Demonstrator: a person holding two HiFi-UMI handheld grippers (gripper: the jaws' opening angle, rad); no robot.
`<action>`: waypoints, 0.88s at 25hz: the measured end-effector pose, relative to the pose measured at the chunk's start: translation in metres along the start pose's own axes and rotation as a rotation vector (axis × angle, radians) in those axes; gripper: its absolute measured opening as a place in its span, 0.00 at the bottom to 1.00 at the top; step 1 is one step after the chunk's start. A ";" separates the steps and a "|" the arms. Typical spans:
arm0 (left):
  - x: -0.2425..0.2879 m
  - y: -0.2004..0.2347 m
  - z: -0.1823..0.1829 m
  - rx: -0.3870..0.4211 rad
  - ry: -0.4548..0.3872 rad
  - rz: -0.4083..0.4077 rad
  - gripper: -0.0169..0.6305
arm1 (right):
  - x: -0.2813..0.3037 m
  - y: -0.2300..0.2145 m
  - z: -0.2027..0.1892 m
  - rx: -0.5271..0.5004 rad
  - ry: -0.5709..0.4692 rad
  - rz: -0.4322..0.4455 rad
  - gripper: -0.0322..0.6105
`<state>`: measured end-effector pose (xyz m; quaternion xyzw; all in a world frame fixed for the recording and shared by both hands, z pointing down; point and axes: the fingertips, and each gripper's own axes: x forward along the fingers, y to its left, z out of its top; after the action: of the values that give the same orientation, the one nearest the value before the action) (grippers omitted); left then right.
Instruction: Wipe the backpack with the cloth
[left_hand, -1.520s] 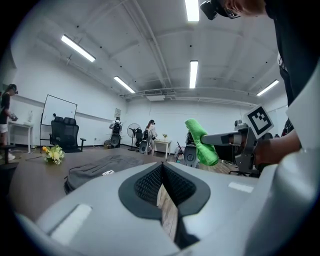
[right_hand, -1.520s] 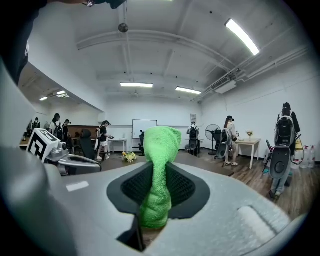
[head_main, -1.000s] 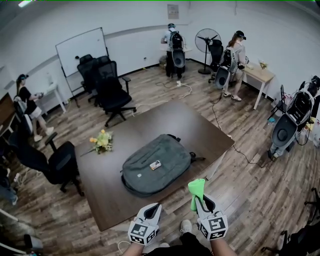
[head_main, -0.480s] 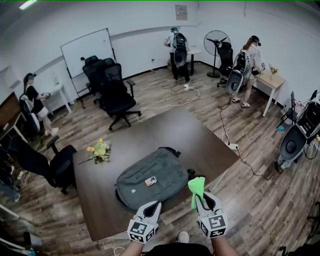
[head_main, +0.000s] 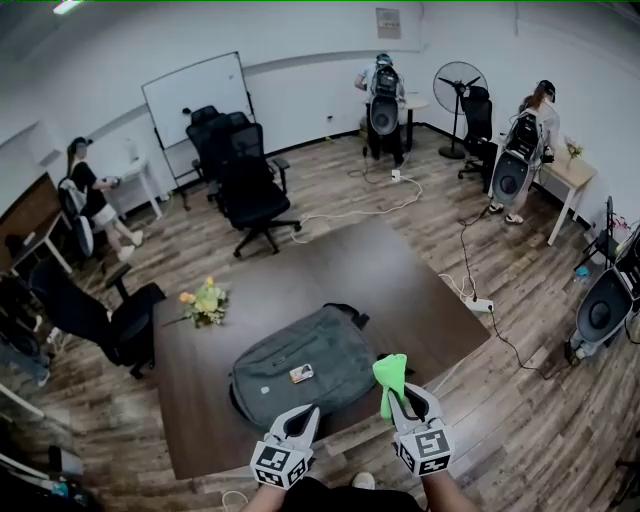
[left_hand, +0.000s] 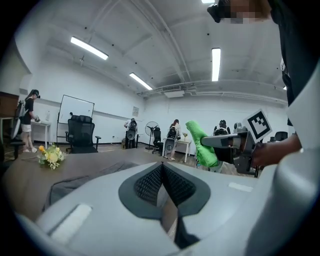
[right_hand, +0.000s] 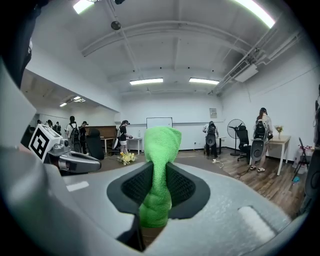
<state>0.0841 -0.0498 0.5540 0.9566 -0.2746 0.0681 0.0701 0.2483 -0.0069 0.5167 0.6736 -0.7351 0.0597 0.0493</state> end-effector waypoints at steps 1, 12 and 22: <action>0.000 0.003 0.001 -0.008 -0.002 0.005 0.06 | 0.004 0.001 0.000 0.003 0.002 0.007 0.18; -0.001 0.069 0.004 -0.035 0.000 0.087 0.05 | 0.063 0.031 0.008 -0.016 0.036 0.077 0.18; -0.008 0.138 0.001 -0.062 -0.004 0.136 0.06 | 0.125 0.074 0.015 -0.056 0.078 0.131 0.18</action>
<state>0.0034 -0.1616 0.5653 0.9332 -0.3410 0.0625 0.0942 0.1634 -0.1260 0.5191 0.6194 -0.7766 0.0686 0.0928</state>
